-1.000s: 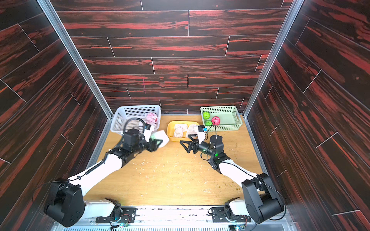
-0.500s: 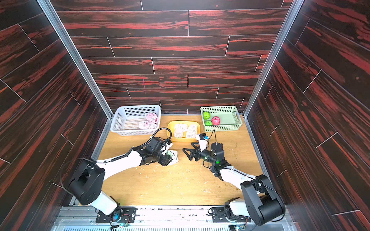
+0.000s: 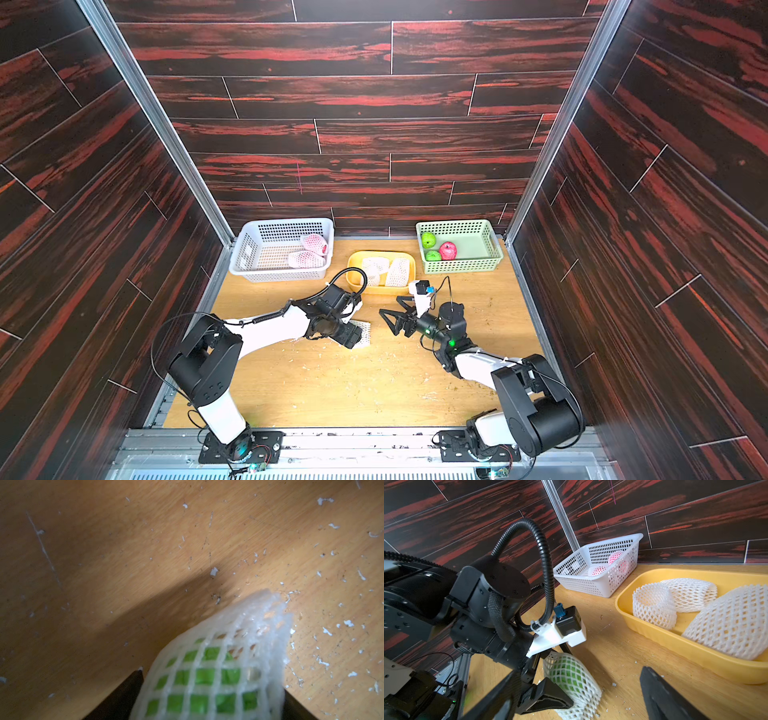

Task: Remove foam nets from apples
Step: Place the apple at the center of the board.

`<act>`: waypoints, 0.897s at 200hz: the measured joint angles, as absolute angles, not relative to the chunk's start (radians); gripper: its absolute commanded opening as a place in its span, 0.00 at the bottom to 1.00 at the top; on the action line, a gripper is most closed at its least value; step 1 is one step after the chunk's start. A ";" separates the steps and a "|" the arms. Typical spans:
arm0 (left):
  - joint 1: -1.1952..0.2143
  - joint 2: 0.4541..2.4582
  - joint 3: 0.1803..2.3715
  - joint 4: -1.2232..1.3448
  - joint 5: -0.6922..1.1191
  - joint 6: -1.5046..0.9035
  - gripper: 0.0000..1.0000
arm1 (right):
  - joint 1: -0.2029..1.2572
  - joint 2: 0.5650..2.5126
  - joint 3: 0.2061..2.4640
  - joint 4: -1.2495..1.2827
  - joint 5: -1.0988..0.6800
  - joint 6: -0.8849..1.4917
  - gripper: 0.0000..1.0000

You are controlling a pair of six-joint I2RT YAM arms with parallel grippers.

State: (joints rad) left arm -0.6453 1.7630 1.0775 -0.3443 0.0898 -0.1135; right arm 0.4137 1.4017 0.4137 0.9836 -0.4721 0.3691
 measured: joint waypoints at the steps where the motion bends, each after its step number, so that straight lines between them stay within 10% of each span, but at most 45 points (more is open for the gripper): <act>1: -0.645 1.763 1.077 -0.344 0.090 -0.114 0.90 | 0.414 1.402 0.414 0.984 -0.472 0.369 0.93; 179: -0.488 1.539 0.796 -0.048 0.307 -0.305 0.93 | 0.414 1.402 0.414 0.981 -0.492 0.374 0.93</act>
